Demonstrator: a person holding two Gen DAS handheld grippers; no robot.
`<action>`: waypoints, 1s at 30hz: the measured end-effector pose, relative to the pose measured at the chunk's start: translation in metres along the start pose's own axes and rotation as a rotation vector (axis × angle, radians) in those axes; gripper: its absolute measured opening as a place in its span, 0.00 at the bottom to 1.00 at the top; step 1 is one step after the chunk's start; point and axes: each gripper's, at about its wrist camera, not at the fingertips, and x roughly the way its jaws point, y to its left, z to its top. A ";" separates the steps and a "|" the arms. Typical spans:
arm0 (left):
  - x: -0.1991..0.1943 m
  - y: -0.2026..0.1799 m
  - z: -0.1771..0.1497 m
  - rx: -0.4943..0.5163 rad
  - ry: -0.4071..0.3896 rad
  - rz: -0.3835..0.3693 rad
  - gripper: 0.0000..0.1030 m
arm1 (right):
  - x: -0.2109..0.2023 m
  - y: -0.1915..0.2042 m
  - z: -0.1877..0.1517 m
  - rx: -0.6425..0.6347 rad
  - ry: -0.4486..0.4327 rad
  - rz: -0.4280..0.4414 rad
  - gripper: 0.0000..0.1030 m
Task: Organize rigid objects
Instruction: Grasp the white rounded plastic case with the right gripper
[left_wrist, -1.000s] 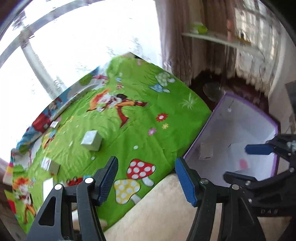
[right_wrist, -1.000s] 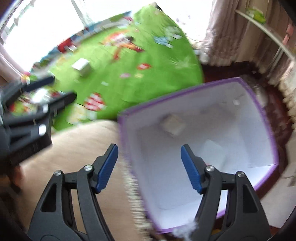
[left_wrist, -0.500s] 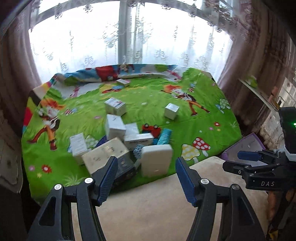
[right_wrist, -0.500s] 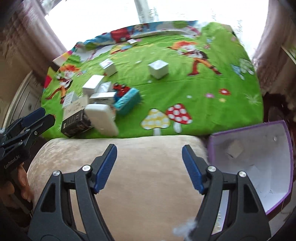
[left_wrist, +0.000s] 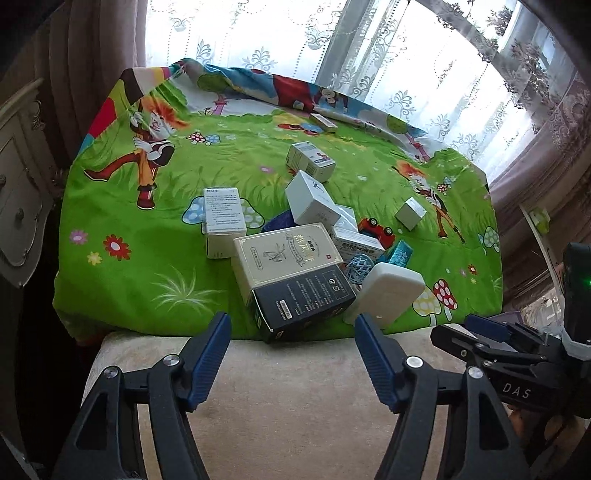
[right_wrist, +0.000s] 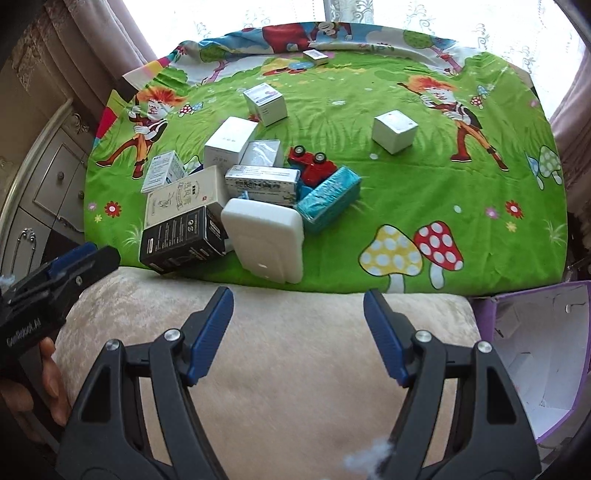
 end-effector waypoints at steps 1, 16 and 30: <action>0.000 0.001 0.000 -0.008 0.005 0.005 0.70 | 0.003 0.004 0.003 0.000 0.006 -0.002 0.74; 0.007 0.033 -0.002 -0.161 0.056 -0.015 0.74 | 0.043 0.028 0.047 0.076 0.080 -0.008 0.74; 0.010 0.035 -0.003 -0.172 0.066 -0.019 0.77 | 0.078 0.025 0.054 0.139 0.149 -0.034 0.74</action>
